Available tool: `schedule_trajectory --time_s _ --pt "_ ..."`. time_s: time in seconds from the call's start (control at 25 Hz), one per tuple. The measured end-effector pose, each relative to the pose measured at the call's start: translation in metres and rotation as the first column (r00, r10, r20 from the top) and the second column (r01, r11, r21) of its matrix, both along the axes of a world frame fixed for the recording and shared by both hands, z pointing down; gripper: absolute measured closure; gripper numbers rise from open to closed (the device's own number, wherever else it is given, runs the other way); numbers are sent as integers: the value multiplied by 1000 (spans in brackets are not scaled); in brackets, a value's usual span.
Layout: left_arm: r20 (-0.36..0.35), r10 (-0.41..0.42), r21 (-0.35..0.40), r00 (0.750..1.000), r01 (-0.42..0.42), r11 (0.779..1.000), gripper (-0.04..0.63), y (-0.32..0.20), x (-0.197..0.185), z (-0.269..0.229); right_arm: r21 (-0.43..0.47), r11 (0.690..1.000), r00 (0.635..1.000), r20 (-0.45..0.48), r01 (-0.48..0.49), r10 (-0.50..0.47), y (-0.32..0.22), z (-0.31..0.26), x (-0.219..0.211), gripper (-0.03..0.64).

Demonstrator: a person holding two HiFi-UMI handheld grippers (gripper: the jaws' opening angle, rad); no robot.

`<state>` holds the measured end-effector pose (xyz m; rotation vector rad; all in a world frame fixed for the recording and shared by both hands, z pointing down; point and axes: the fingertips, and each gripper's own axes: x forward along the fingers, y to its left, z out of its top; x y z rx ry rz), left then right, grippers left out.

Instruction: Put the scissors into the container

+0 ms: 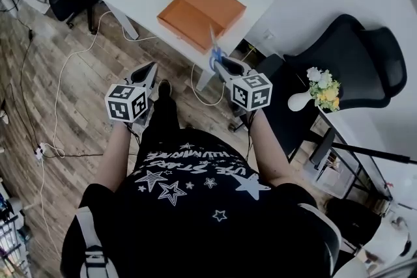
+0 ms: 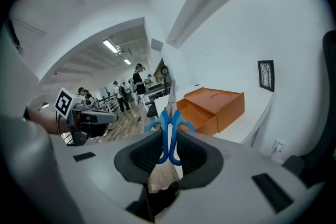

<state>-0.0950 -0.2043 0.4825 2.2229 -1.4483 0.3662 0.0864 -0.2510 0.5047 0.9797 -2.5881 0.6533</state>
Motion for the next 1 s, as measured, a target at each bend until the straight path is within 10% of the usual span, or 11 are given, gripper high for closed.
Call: schedule_trajectory --time_s 0.6,1.0 --pt "11 122 38 992 -123 992 577 -180 -52 -13 67 998 981 -195 -10 23 -133 -2 -57 515" --pt "-9 209 6 978 -209 978 577 -265 -81 -1 16 992 886 -452 127 -107 -176 34 -104 515"
